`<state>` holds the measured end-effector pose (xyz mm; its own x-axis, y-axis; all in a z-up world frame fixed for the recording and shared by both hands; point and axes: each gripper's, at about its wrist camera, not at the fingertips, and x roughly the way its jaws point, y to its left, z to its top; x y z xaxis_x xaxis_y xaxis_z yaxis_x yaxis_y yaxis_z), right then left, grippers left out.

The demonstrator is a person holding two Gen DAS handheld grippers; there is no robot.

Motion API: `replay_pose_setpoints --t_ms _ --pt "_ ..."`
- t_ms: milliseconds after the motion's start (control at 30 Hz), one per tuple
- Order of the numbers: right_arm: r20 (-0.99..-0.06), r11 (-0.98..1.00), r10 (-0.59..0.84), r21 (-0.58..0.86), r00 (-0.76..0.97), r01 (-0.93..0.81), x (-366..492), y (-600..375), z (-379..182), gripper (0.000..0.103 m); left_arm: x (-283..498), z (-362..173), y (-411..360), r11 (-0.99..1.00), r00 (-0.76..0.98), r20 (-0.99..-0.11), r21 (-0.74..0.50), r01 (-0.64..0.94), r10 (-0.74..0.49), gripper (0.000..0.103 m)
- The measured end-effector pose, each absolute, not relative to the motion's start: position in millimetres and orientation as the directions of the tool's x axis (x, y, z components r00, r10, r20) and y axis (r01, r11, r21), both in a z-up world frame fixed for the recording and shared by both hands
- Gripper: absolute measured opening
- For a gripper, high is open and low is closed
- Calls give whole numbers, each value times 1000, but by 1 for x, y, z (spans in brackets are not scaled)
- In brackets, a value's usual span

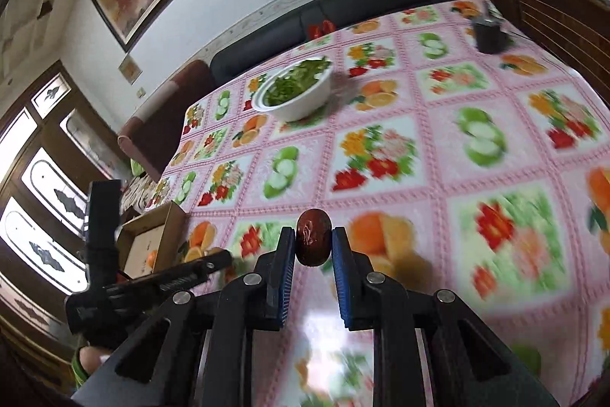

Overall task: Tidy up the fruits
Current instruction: 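Grasp the red date with right tool while left tool grasps the brown round fruit, then carry the red date and brown round fruit with both tools over the box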

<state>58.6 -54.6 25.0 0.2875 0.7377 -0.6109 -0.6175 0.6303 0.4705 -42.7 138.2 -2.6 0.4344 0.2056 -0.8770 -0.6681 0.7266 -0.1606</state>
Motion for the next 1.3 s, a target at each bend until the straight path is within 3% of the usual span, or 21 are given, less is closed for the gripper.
replay_pose_setpoints --t_ms 367,733,1300 --pt "-648 624 723 466 239 -627 18 -79 10 20 -100 26 110 731 459 -838 -112 -673 294 25" --pt "-623 528 765 463 161 -712 -26 -47 24 20 -145 39 115 683 438 -807 -61 -728 395 25" --pt "-625 467 772 438 114 -768 -58 -17 33 20 -181 43 132 631 420 -791 -56 -774 445 26"
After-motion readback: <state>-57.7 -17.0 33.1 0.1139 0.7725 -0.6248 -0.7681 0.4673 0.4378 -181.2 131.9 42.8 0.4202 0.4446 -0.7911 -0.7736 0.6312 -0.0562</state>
